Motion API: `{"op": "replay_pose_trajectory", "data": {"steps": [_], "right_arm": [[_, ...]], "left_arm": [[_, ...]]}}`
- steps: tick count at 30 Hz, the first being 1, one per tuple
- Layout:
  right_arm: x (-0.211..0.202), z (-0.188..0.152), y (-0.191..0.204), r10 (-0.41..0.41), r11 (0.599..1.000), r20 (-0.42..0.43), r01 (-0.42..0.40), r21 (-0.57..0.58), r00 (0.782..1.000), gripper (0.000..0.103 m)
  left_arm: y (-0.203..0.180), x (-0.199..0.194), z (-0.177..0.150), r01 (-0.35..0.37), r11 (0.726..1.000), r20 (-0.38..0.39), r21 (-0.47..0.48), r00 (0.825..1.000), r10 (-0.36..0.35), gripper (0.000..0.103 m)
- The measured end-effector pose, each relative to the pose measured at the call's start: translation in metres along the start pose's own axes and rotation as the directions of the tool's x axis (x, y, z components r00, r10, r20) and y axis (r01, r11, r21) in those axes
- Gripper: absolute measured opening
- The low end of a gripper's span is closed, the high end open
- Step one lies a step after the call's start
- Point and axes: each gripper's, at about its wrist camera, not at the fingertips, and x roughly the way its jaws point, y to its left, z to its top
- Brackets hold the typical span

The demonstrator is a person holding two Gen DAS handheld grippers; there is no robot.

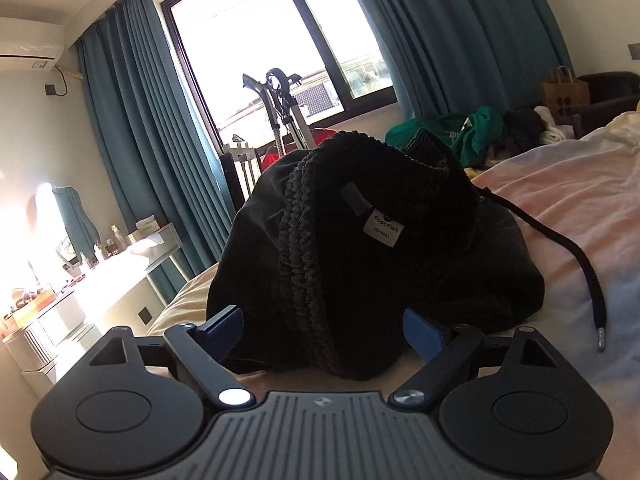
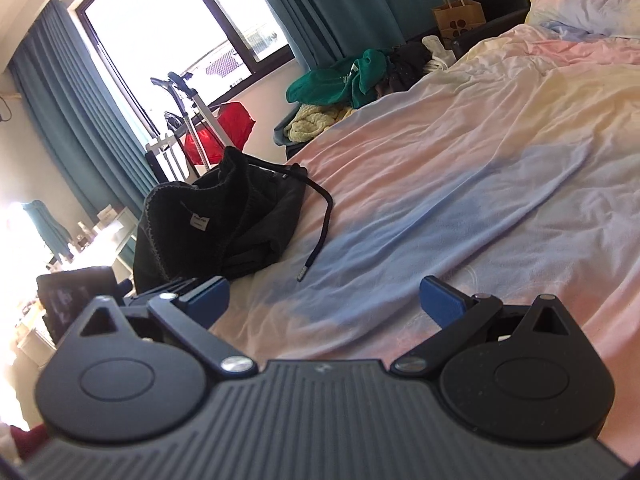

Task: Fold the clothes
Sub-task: 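Close the left gripper on the sweatpants cuff while the right gripper approaches the other cuff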

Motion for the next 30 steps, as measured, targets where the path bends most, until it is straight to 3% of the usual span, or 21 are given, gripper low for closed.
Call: {"op": "replay_pose_trajectory", "data": {"steps": [4, 6, 7, 8, 9, 10, 11, 14, 20, 25, 30], "right_arm": [[0.023, -0.003, -0.011, -0.007, 1.0, -0.022, 0.007, 0.021, 1.0, 0.103], [0.027, -0.006, -0.014, -0.033, 0.999, 0.006, 0.033, 0.009, 0.999, 0.103], [0.028, -0.007, -0.016, -0.05, 0.999, 0.026, 0.05, -0.001, 0.998, 0.103], [0.029, -0.008, -0.017, -0.069, 0.998, 0.035, 0.07, -0.011, 0.997, 0.103], [0.029, -0.008, -0.019, -0.086, 0.996, 0.042, 0.087, -0.014, 0.995, 0.103], [0.03, -0.007, -0.02, -0.088, 0.996, 0.045, 0.089, -0.009, 0.995, 0.103], [0.031, -0.007, -0.021, -0.086, 0.996, 0.045, 0.086, -0.005, 0.995, 0.103], [0.03, -0.007, -0.017, -0.088, 0.996, 0.049, 0.089, -0.031, 0.995, 0.103], [0.023, -0.007, -0.001, -0.063, 0.994, 0.104, 0.072, -0.083, 0.993, 0.103], [0.012, -0.01, 0.015, -0.013, 0.991, 0.121, 0.029, -0.132, 0.993, 0.103], [-0.014, -0.019, 0.034, 0.092, 0.976, 0.1, -0.069, -0.208, 0.991, 0.103]], "left_arm": [[-0.004, 0.053, 0.012, -0.064, 0.998, -0.01, -0.018, 0.998, 0.064, 0.083], [-0.007, 0.074, 0.019, -0.123, 0.992, -0.025, -0.022, 0.992, 0.123, 0.067], [-0.006, 0.081, 0.022, -0.13, 0.991, -0.03, -0.039, 0.991, 0.129, 0.066], [-0.005, 0.086, 0.025, -0.13, 0.99, -0.034, -0.059, 0.991, 0.129, 0.057], [-0.004, 0.091, 0.029, -0.131, 0.988, -0.037, -0.079, 0.991, 0.129, 0.038], [-0.002, 0.095, 0.032, -0.132, 0.986, -0.041, -0.1, 0.991, 0.128, 0.03], [0.003, 0.094, 0.035, -0.12, 0.983, -0.042, -0.139, 0.992, 0.115, 0.015], [0.024, 0.075, 0.047, -0.082, 0.972, 0.001, -0.221, 0.996, 0.084, 0.011], [0.071, 0.001, 0.065, -0.042, 0.979, 0.118, -0.198, 0.991, 0.067, 0.01], [0.12, -0.066, 0.019, -0.002, 0.972, 0.072, -0.234, 0.997, 0.02, 0.01], [0.169, -0.133, -0.029, 0.035, 0.961, 0.024, -0.275, 0.999, -0.03, 0.01]]}}
